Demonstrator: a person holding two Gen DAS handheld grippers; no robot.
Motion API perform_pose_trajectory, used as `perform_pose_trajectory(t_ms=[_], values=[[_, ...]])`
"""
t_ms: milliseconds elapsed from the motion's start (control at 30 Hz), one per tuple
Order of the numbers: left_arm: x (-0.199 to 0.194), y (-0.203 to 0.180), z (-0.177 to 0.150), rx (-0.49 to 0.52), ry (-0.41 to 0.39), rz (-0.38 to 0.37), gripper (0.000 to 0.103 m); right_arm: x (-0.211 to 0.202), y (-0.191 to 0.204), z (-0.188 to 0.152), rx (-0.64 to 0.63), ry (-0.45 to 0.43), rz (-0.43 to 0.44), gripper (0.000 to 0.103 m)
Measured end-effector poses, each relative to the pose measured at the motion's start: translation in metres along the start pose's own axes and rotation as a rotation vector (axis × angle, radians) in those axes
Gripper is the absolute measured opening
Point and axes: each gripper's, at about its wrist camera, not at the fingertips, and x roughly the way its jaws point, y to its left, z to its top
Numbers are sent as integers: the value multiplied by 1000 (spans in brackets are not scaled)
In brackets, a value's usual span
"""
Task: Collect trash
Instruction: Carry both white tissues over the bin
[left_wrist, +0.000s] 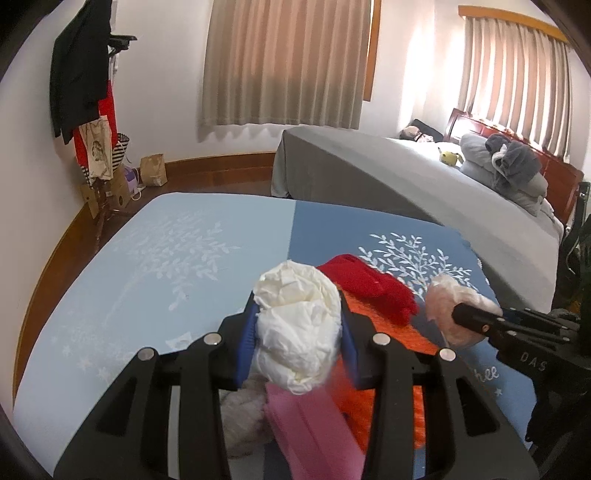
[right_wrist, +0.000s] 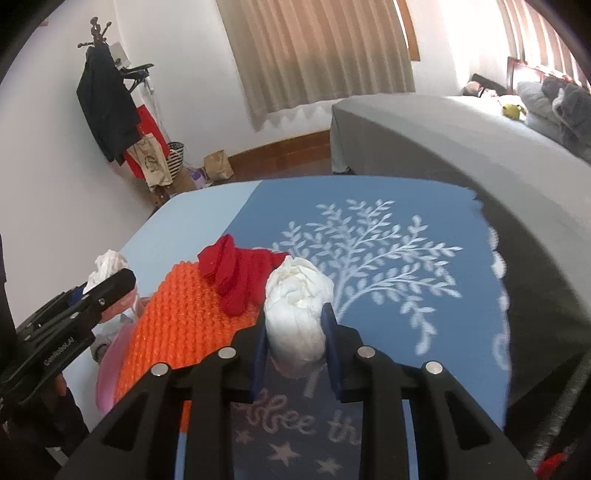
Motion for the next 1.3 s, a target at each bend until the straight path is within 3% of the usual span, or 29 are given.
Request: perform_pose_trajectory(t_ms=[833, 1300], values=[[-64, -76, 0, 68, -60, -110, 38, -125, -23, 1, 30, -161, -35, 27], [-108, -133, -10, 118, -96, -212, 38, -202, -41, -15, 49, -232, -99, 27]])
